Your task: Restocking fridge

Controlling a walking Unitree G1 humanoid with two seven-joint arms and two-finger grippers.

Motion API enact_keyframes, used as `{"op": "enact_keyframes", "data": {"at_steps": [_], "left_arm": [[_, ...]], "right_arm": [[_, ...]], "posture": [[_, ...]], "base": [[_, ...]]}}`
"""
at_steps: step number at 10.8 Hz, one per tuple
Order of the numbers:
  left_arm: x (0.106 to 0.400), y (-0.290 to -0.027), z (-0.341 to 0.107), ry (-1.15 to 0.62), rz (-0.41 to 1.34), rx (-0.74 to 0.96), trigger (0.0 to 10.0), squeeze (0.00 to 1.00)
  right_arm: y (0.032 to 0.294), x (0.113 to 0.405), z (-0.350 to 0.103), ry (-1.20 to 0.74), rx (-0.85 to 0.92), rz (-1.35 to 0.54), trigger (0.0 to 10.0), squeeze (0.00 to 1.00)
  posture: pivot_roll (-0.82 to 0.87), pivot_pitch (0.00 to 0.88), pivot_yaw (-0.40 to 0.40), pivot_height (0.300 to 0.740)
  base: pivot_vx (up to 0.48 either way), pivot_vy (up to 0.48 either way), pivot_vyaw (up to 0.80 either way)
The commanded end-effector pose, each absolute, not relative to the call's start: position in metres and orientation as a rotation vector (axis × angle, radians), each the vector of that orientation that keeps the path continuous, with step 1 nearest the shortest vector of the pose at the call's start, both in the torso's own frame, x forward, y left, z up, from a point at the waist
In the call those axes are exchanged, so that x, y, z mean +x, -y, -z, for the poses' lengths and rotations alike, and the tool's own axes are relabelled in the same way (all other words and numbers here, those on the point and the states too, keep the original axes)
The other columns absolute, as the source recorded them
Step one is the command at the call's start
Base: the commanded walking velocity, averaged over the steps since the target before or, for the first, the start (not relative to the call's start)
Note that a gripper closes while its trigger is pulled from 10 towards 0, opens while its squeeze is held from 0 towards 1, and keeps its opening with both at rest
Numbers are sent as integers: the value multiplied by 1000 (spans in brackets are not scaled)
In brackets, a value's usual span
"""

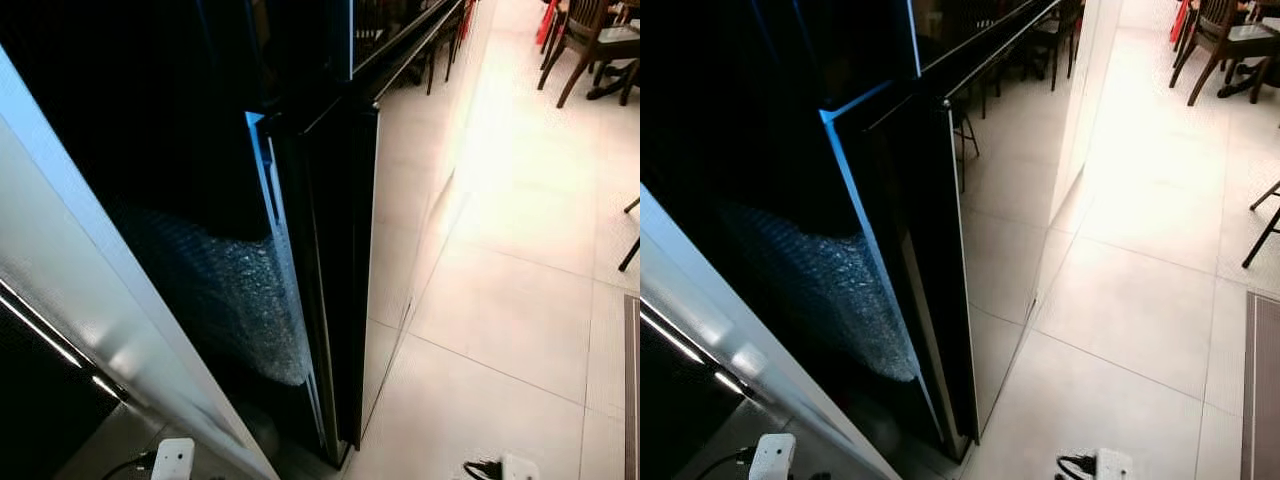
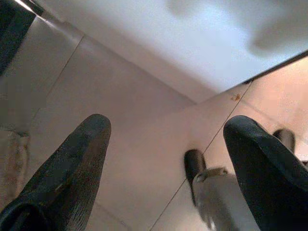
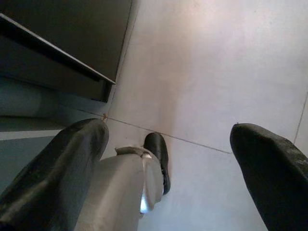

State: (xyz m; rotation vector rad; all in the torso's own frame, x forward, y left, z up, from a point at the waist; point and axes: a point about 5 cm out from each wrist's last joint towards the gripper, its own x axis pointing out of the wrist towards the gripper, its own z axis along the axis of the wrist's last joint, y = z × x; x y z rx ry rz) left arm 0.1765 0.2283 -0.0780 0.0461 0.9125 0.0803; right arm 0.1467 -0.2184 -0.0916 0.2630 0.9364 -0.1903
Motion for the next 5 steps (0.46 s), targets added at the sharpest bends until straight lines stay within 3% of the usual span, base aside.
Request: {"op": "enact_keyframes", "data": {"at_steps": [1, 3, 5], "left_arm": [[171, -233, 80, -940, -87, 61, 10000, 0], [171, -234, 80, -945, -85, 63, 10000, 0], [171, -234, 80, -948, -79, 69, 10000, 0]], "right_arm": [[217, 143, 94, -956, 262, 191, 10000, 0], [218, 139, 95, -972, 280, 210, 10000, 0], [212, 134, 97, -991, 210, 110, 10000, 0]], "posture": [[-119, 0, 69, 740], [-134, 0, 77, 740], [-132, 0, 80, 740]], "base": [[0, -480, 0], [0, -480, 0], [0, -480, 0]]}}
